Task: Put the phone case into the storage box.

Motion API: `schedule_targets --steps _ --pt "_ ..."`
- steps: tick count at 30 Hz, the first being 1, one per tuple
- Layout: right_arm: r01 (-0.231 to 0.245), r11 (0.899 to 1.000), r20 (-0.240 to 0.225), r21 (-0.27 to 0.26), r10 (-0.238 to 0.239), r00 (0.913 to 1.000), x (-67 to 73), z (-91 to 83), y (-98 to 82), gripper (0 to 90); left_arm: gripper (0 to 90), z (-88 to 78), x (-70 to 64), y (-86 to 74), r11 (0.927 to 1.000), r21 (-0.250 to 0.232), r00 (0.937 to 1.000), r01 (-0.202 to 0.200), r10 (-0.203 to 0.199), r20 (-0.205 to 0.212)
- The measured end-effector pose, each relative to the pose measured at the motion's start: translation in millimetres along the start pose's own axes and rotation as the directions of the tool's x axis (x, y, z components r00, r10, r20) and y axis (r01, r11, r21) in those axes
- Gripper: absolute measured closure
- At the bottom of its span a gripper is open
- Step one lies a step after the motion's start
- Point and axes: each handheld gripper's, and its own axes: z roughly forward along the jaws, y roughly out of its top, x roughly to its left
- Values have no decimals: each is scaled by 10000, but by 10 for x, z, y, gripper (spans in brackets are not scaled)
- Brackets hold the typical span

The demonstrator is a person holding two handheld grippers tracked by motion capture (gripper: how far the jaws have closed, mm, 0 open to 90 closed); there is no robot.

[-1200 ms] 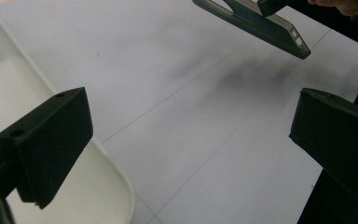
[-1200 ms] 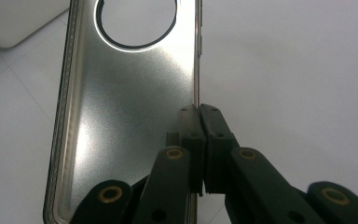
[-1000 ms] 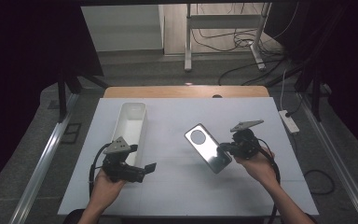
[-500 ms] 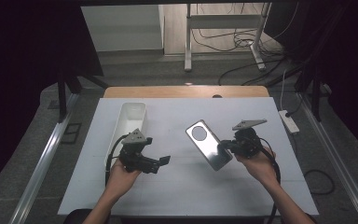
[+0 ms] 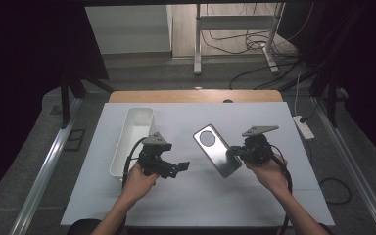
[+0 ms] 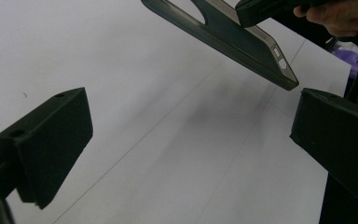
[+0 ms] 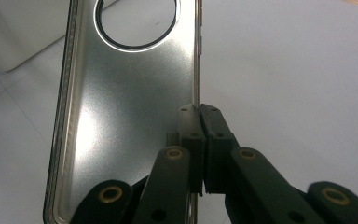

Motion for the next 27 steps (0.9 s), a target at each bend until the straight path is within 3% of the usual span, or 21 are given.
schedule_targets --steps 4,12,17,27 --pt "55 10000 13 -77 -55 10000 21 17 5 887 0 89 -24 24 9995 281 9998 -159 162 -105" --pt "127 9997 -29 -189 -128 9999 87 59 17 886 1 161 -51 31 9993 238 9989 301 -309 362" --pt "160 9995 -102 -289 -163 9998 141 92 28 886 1 223 -87 20 9979 540 9990 359 -372 238" --pt "287 9988 -316 -387 -299 9991 257 168 34 886 5 273 -104 23 9964 584 9967 618 -647 493"
